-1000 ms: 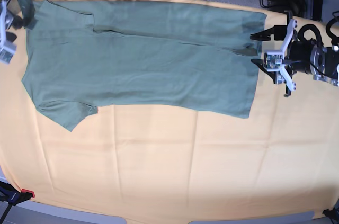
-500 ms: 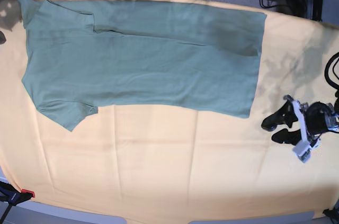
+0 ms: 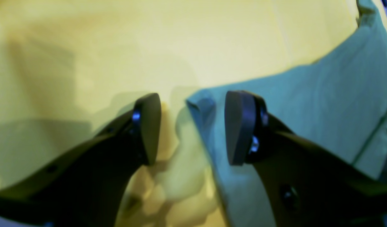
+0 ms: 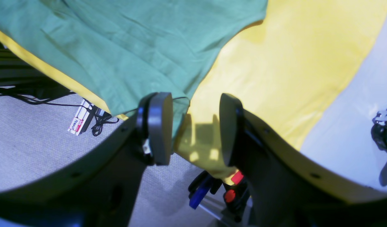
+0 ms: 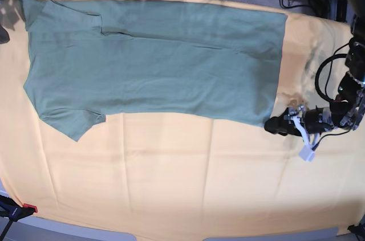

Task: Fold the T-shirt properly
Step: 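Move left gripper to opposite hem corner, right gripper to sleeve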

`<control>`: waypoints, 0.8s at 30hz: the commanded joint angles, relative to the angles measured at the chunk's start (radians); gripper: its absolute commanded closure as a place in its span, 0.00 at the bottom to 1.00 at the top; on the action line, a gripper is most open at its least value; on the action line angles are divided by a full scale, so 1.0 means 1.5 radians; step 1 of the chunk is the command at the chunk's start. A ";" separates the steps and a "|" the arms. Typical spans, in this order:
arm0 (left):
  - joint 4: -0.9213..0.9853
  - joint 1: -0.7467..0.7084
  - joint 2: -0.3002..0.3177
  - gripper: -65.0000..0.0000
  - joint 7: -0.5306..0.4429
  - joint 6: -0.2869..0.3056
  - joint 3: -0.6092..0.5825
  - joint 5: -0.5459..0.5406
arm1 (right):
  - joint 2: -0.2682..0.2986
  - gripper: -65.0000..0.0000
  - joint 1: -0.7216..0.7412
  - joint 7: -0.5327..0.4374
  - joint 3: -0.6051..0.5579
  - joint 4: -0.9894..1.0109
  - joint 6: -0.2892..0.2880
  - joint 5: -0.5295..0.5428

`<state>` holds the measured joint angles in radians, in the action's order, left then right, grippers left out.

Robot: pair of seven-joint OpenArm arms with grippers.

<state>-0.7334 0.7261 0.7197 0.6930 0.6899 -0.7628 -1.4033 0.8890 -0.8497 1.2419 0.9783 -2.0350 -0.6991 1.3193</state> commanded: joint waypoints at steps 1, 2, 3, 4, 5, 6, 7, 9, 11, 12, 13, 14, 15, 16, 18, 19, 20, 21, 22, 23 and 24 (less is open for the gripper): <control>-0.002 0.020 0.000 0.48 0.022 0.005 0.008 -0.008 | 0.013 0.58 0.003 -0.014 0.010 -0.004 0.001 0.006; -0.003 0.017 -0.009 0.48 0.045 0.005 0.007 -0.012 | 0.013 0.58 0.008 -0.017 0.010 -0.004 0.001 0.006; -0.003 0.014 -0.017 0.48 0.064 0.005 0.007 -0.021 | 0.013 0.58 0.015 -0.018 0.010 -0.004 0.001 0.006; -0.003 0.014 -0.026 0.48 0.082 0.005 0.007 -0.034 | 0.013 0.58 0.023 -0.018 0.010 -0.004 0.001 0.006; -0.003 0.014 -0.034 0.48 0.095 0.005 0.007 -0.041 | 0.013 0.58 0.033 -0.018 0.010 -0.004 0.001 0.006; -0.003 0.014 -0.041 0.48 0.107 0.005 0.007 -0.050 | 0.013 0.58 0.042 -0.018 0.010 -0.004 0.001 0.007; -0.003 0.014 -0.047 0.48 0.121 0.005 0.007 -0.054 | 0.011 0.58 0.051 -0.018 0.010 -0.004 0.001 0.008; -0.003 0.014 -0.053 0.48 0.165 0.005 0.007 -0.054 | 0.002 0.58 0.070 -0.028 0.010 -0.004 0.001 0.008; -0.004 0.015 -0.055 0.48 0.191 0.005 0.007 -0.054 | -0.017 0.58 0.093 -0.042 0.010 -0.004 0.001 0.006; -0.004 0.015 -0.055 0.48 0.194 0.005 0.007 -0.054 | -0.028 0.58 0.106 -0.049 0.010 -0.004 0.001 0.006; -0.004 0.016 -0.054 0.48 0.194 0.005 0.007 -0.054 | -0.039 0.58 0.119 -0.051 0.010 -0.004 0.001 0.006; -0.004 0.017 -0.054 0.49 0.194 0.005 0.007 -0.054 | -0.050 0.58 0.131 -0.053 0.009 -0.004 0.001 0.006; -0.004 0.018 -0.055 0.53 0.190 0.005 0.007 -0.054 | -0.058 0.58 0.143 -0.053 0.007 -0.004 0.001 0.006; -0.004 0.021 -0.055 0.60 0.185 0.005 0.007 -0.054 | -0.065 0.58 0.152 -0.053 0.006 -0.004 0.001 0.007; -0.004 0.025 -0.055 0.80 0.165 0.005 0.007 -0.054 | -0.084 0.58 0.169 -0.059 0.005 -0.004 0.001 0.008; -0.004 0.026 -0.055 0.92 0.156 0.005 0.007 -0.054 | -0.094 0.58 0.178 -0.066 0.005 -0.004 0.001 0.005; -0.004 0.026 -0.055 1.00 0.151 0.005 0.008 -0.054 | -0.107 0.58 0.189 -0.071 0.005 -0.004 0.001 0.003; -0.004 0.026 -0.055 1.00 0.150 0.005 0.008 -0.054 | -0.122 0.58 0.202 -0.079 0.005 -0.004 0.001 -0.010; -0.004 0.025 -0.055 1.00 0.150 0.005 0.008 -0.054 | -0.138 0.58 0.218 -0.095 0.002 -0.003 0.001 -0.031; -0.004 0.024 -0.056 1.00 0.150 0.005 0.008 -0.054 | -0.154 0.58 0.234 -0.116 -0.004 -0.002 0.001 -0.063; -0.004 0.024 -0.057 1.00 0.150 0.005 0.008 -0.054 | -0.168 0.58 0.249 -0.140 -0.013 0.002 0.001 -0.095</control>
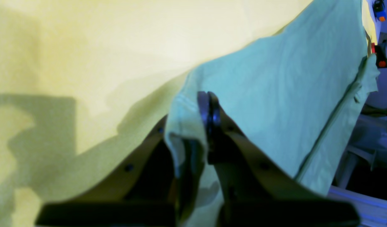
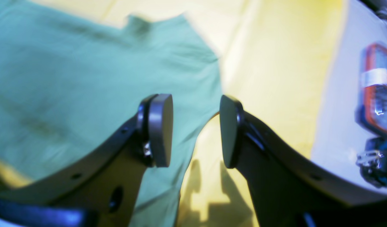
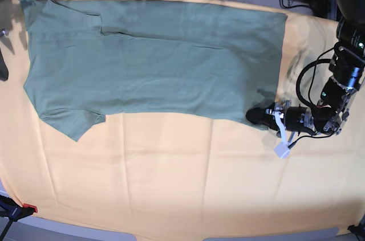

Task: Fold the T-shirt properly
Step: 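Move left gripper to opposite hem corner, right gripper to sleeve, then grasp the shirt's opposite long edge with both grippers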

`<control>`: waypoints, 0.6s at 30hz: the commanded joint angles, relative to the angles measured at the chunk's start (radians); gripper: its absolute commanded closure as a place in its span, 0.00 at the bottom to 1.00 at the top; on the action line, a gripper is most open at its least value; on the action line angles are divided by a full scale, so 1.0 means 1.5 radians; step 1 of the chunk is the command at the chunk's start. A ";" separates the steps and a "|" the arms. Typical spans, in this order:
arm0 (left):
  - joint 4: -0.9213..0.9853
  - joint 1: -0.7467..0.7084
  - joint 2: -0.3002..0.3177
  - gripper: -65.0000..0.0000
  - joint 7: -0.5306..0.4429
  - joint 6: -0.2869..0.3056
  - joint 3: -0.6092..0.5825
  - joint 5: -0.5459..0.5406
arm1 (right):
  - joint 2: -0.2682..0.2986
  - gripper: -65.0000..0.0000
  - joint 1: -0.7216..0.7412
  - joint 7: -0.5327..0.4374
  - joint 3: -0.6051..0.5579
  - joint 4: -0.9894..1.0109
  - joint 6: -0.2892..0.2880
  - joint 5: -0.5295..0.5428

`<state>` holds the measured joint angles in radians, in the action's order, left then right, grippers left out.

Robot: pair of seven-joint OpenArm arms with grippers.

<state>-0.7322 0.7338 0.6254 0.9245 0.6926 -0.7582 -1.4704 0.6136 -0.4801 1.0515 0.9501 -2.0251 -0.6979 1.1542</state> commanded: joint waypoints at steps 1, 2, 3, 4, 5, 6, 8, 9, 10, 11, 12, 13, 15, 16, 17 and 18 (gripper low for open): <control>-0.005 0.019 0.004 1.00 -0.005 0.004 0.005 -0.009 | 0.006 0.58 0.020 -0.038 -0.011 0.004 0.000 -0.016; -0.005 0.019 0.003 1.00 -0.005 0.004 0.005 -0.009 | -0.002 0.58 0.039 -0.062 -0.031 0.016 0.000 -0.051; -0.005 0.019 0.001 1.00 -0.005 0.004 0.005 -0.009 | -0.007 0.58 0.061 -0.080 -0.055 0.033 0.000 -0.085; -0.005 0.019 0.000 1.00 -0.005 0.004 0.005 -0.009 | -0.010 0.56 0.086 -0.096 -0.081 0.053 0.000 -0.116; -0.005 0.019 -0.002 1.00 -0.005 0.004 0.005 -0.009 | -0.011 0.52 0.114 -0.107 -0.109 0.081 0.000 -0.142; -0.005 0.019 -0.003 1.00 -0.005 0.004 0.005 -0.009 | -0.012 0.49 0.144 -0.114 -0.136 0.113 0.009 -0.162; -0.005 0.019 -0.004 1.00 -0.005 0.004 0.005 -0.009 | -0.012 0.43 0.205 -0.126 -0.185 0.195 0.026 -0.182; -0.005 0.019 -0.004 1.00 -0.005 0.004 0.005 -0.009 | -0.012 0.41 0.239 -0.128 -0.206 0.241 0.030 -0.182; -0.005 0.019 -0.004 1.00 -0.005 0.004 0.005 -0.009 | -0.012 0.41 0.272 -0.128 -0.224 0.290 0.033 -0.182; -0.005 0.019 -0.004 1.00 -0.005 0.004 0.005 -0.009 | -0.012 0.41 0.307 -0.128 -0.236 0.339 0.035 -0.182; -0.005 0.019 -0.004 1.00 -0.005 0.004 0.005 -0.009 | -0.012 0.41 0.341 -0.128 -0.243 0.389 0.036 -0.181; -0.005 0.019 -0.004 1.00 -0.005 0.004 0.005 -0.009 | -0.012 0.41 0.376 -0.127 -0.245 0.438 0.036 -0.181; -0.005 0.019 -0.004 1.00 -0.005 0.004 0.005 -0.009 | -0.011 0.41 0.438 -0.124 -0.245 0.533 0.032 -0.178; -0.005 0.019 -0.004 1.00 -0.005 0.004 0.005 -0.009 | -0.010 0.41 0.465 -0.117 -0.245 0.579 0.023 -0.173; -0.005 0.019 -0.004 1.00 -0.005 0.004 0.005 -0.009 | -0.010 0.41 0.492 -0.107 -0.245 0.625 0.012 -0.163; -0.005 0.019 -0.004 1.00 -0.005 0.004 0.005 -0.009 | -0.009 0.41 0.514 -0.095 -0.245 0.668 0.006 -0.151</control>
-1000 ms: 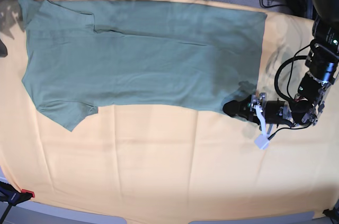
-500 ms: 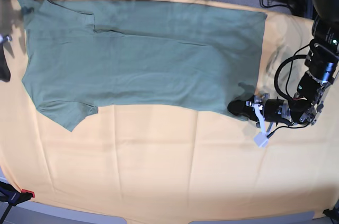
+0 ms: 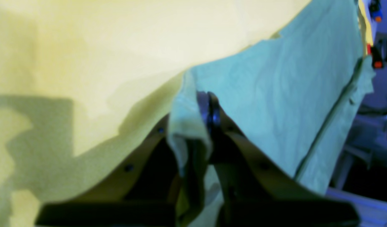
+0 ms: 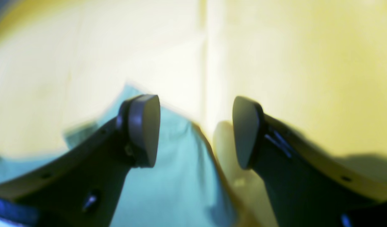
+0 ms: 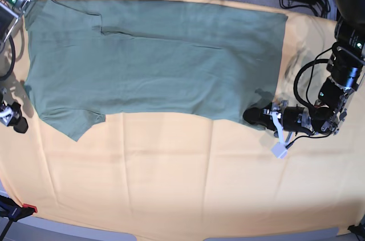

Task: Fold the T-shirt properly
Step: 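Grasp the shirt's opposite long edge with both grippers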

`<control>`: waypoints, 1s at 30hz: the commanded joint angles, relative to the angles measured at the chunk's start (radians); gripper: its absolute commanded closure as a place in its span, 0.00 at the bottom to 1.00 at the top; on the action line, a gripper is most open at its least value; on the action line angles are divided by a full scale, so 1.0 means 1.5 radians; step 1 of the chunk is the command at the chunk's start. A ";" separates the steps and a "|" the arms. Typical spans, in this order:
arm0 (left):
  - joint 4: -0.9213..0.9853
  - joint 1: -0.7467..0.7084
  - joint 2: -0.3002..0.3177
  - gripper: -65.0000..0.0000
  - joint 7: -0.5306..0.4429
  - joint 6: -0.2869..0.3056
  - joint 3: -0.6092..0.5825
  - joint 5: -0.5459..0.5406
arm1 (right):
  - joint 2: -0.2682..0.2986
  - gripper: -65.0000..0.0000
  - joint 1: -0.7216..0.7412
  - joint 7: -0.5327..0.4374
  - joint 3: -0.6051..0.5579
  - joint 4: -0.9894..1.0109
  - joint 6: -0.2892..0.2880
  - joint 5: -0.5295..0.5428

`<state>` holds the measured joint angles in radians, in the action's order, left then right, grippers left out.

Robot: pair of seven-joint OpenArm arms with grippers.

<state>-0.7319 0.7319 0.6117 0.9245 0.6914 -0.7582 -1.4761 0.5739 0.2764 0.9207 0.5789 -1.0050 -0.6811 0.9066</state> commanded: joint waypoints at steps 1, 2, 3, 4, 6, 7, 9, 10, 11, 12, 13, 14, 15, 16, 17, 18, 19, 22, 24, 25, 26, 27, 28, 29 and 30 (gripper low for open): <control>-0.005 0.020 0.005 1.00 -0.005 0.004 0.005 -0.005 | 0.017 0.41 0.030 0.003 0.003 0.030 -0.011 0.027; -0.005 0.020 0.005 1.00 -0.005 0.004 0.005 -0.005 | 0.017 0.41 0.046 0.006 0.002 0.069 -0.011 0.037; -0.005 0.020 0.006 1.00 -0.005 0.004 0.005 -0.005 | 0.017 0.41 0.060 0.007 0.001 0.107 -0.011 0.043; -0.005 0.020 0.006 1.00 -0.005 0.004 0.005 -0.005 | 0.017 0.41 0.071 0.007 0.001 0.142 -0.011 0.043; -0.005 0.020 0.005 1.00 -0.005 0.004 0.005 -0.005 | 0.017 0.41 0.086 0.011 0.001 0.194 -0.011 0.041; -0.005 0.020 0.005 1.00 -0.005 0.004 0.005 -0.005 | 0.016 0.41 0.088 0.016 0.001 0.211 -0.011 0.042; -0.005 0.020 0.005 1.00 -0.005 0.004 0.005 -0.005 | 0.016 0.41 0.087 0.027 -0.006 0.225 -0.011 0.041; -0.005 0.020 0.005 1.00 -0.005 0.004 0.005 -0.005 | 0.015 0.41 0.086 0.035 -0.016 0.226 -0.011 0.042; -0.005 0.020 0.005 1.00 -0.005 0.004 0.005 -0.005 | 0.014 0.41 0.087 0.043 -0.032 0.226 -0.011 0.042; -0.005 0.020 0.005 1.00 -0.005 0.004 0.005 -0.005 | 0.014 0.41 0.087 0.047 -0.053 0.226 -0.011 0.042; -0.005 0.020 0.004 1.00 -0.005 0.004 0.005 -0.005 | 0.014 0.41 0.087 0.047 -0.079 0.226 -0.011 0.042; -0.005 0.020 0.004 1.00 -0.005 0.004 0.005 -0.005 | 0.014 0.41 0.087 0.047 -0.107 0.225 -0.011 0.042; -0.005 0.020 0.004 1.00 -0.005 0.004 0.005 -0.005 | 0.015 0.41 0.087 0.047 -0.133 0.225 -0.011 0.042; -0.005 0.020 0.004 1.00 -0.005 0.004 0.005 -0.005 | 0.015 0.42 0.087 0.047 -0.156 0.225 -0.011 0.042; -0.005 0.020 0.004 1.00 -0.005 0.004 0.005 -0.005 | 0.015 0.42 0.087 0.047 -0.176 0.225 -0.011 0.043; -0.005 0.020 0.004 1.00 -0.005 0.004 0.005 -0.005 | 0.014 0.43 0.087 0.048 -0.194 0.225 -0.011 0.045; -0.005 0.020 0.004 1.00 -0.005 0.004 0.005 -0.005 | 0.014 0.43 0.088 0.052 -0.210 0.225 -0.011 0.052; -0.005 0.020 0.004 1.00 -0.006 0.004 0.005 -0.005 | 0.015 0.50 0.092 0.066 -0.237 0.218 -0.011 0.059; -0.005 0.020 0.004 1.00 -0.006 0.004 0.005 -0.005 | 0.016 0.67 0.091 0.065 -0.238 0.204 -0.011 0.059; -0.005 0.021 0.004 1.00 -0.008 0.004 0.005 -0.005 | 0.017 0.80 0.091 0.065 -0.238 0.198 -0.011 0.059; -0.005 0.020 0.004 1.00 -0.011 0.004 0.005 -0.005 | 0.017 0.94 0.092 0.065 -0.238 0.192 -0.011 0.059; -0.005 0.021 0.004 1.00 -0.016 0.004 0.005 -0.005 | 0.017 1.00 0.093 0.063 -0.238 0.186 -0.011 0.058; -0.005 0.021 0.004 1.00 -0.023 0.004 0.005 -0.005 | 0.017 1.00 0.093 0.056 -0.238 0.181 -0.011 0.058; -0.005 0.022 0.005 1.00 -0.027 0.004 0.005 -0.005 | 0.017 1.00 0.093 0.040 -0.238 0.174 -0.011 0.056; -0.005 0.024 0.004 1.00 -0.030 0.004 0.005 -0.005 | 0.017 1.00 0.093 0.022 -0.238 0.170 -0.011 0.051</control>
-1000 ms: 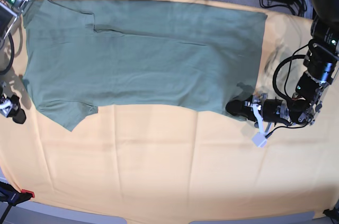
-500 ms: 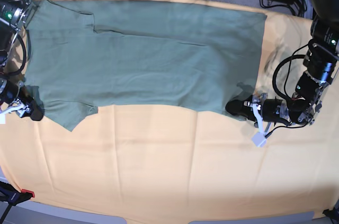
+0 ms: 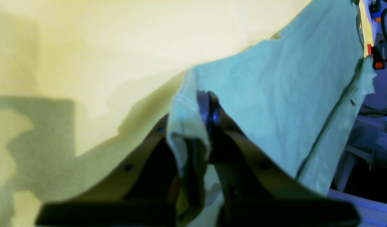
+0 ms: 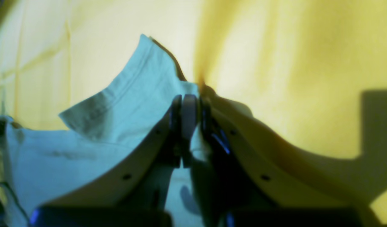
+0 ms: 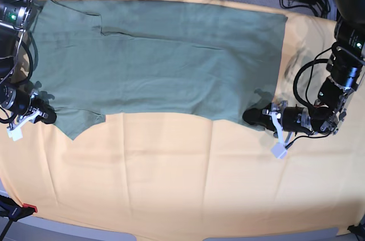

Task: Fold the T-shirt properly
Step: 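Grasp the shirt's opposite long edge with both grippers, then lift the gripped edge and fold it over toward the first fold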

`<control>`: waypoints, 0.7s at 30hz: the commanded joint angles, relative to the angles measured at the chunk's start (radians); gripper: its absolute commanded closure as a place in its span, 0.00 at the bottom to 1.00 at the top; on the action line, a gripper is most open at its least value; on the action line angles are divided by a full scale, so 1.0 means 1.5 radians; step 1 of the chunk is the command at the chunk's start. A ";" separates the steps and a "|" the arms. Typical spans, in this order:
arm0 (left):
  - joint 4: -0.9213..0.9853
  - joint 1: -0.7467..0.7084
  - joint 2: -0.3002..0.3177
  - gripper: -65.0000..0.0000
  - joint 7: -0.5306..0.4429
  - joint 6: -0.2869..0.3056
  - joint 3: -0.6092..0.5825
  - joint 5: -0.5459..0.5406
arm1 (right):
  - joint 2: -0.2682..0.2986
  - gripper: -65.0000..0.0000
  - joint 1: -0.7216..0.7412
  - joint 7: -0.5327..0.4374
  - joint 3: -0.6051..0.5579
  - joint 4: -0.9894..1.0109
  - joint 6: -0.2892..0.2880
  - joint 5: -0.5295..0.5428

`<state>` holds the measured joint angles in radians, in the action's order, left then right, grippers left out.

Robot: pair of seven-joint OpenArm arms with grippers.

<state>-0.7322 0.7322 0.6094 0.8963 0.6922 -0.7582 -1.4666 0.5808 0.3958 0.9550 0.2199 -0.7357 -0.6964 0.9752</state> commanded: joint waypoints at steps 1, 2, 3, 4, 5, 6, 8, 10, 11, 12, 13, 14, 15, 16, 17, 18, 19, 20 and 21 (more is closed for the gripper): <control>-0.005 0.026 0.006 1.00 -0.014 0.004 0.005 -0.011 | 0.012 1.00 0.013 -0.022 0.002 -0.014 -0.001 -0.010; -0.005 0.030 0.006 1.00 -0.021 0.004 0.005 -0.011 | 0.012 1.00 0.013 -0.045 0.002 -0.019 -0.001 -0.028; -0.005 0.033 0.006 1.00 -0.029 0.004 0.005 -0.011 | 0.012 1.00 0.013 -0.068 0.002 -0.020 -0.001 -0.048; -0.005 0.038 0.006 1.00 -0.041 0.004 0.005 -0.011 | 0.012 1.00 0.013 -0.092 0.002 -0.020 -0.001 -0.070; -0.005 0.043 0.005 1.00 -0.058 0.004 0.005 -0.001 | 0.012 1.00 0.013 -0.115 0.002 -0.020 -0.001 -0.094; -0.005 0.047 0.005 1.00 -0.082 0.004 0.005 0.020 | 0.012 1.00 0.013 -0.136 0.002 -0.020 -0.001 -0.115; -0.005 0.056 0.004 1.00 -0.136 0.004 0.005 0.065 | 0.012 1.00 0.016 -0.161 0.002 -0.020 -0.001 -0.146; -0.005 0.063 -0.001 1.00 -0.187 0.004 0.005 0.112 | 0.011 1.00 0.028 -0.163 0.002 -0.020 -0.001 -0.168; -0.005 0.065 -0.006 1.00 -0.209 0.004 0.005 0.137 | 0.012 1.00 0.038 -0.163 0.002 -0.020 -0.001 -0.180; -0.005 0.067 -0.013 1.00 -0.229 0.004 0.005 0.161 | 0.012 1.00 0.051 -0.163 0.002 -0.020 -0.001 -0.187; -0.005 0.067 -0.019 1.00 -0.248 0.004 0.005 0.188 | 0.012 1.00 0.064 -0.164 0.002 -0.020 -0.001 -0.199; -0.005 0.067 -0.026 1.00 -0.270 0.004 0.005 0.218 | 0.012 1.00 0.077 -0.166 0.002 -0.020 -0.001 -0.210; -0.005 0.066 -0.032 1.00 -0.291 0.002 0.005 0.247 | 0.012 1.00 0.091 -0.172 0.002 -0.020 -0.001 -0.224; -0.005 0.066 -0.038 1.00 -0.309 -0.010 0.005 0.273 | 0.012 1.00 0.102 -0.182 0.002 -0.020 -0.001 -0.240; -0.005 0.067 -0.042 1.00 -0.327 -0.019 0.005 0.297 | 0.012 1.00 0.114 -0.194 0.002 -0.020 -0.001 -0.258; -0.005 0.067 -0.046 1.00 -0.344 -0.024 0.005 0.316 | 0.012 1.00 0.125 -0.203 0.002 -0.020 -0.001 -0.274; -0.005 0.067 -0.048 1.00 -0.359 -0.029 0.005 0.333 | 0.012 1.00 0.132 -0.214 0.002 -0.020 -0.001 -0.289; -0.005 0.067 -0.050 1.00 -0.370 -0.036 0.005 0.347 | 0.012 1.00 0.138 -0.222 0.002 -0.020 -0.001 -0.298; -0.005 0.067 -0.050 1.00 -0.375 -0.047 0.005 0.355 | 0.012 1.00 0.144 -0.227 0.002 -0.020 -0.001 -0.304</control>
<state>-0.7307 0.7959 0.5228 0.3580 0.6212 -0.7589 -0.9245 0.5755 0.5823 0.6407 0.2176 -0.7479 -0.6971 0.5114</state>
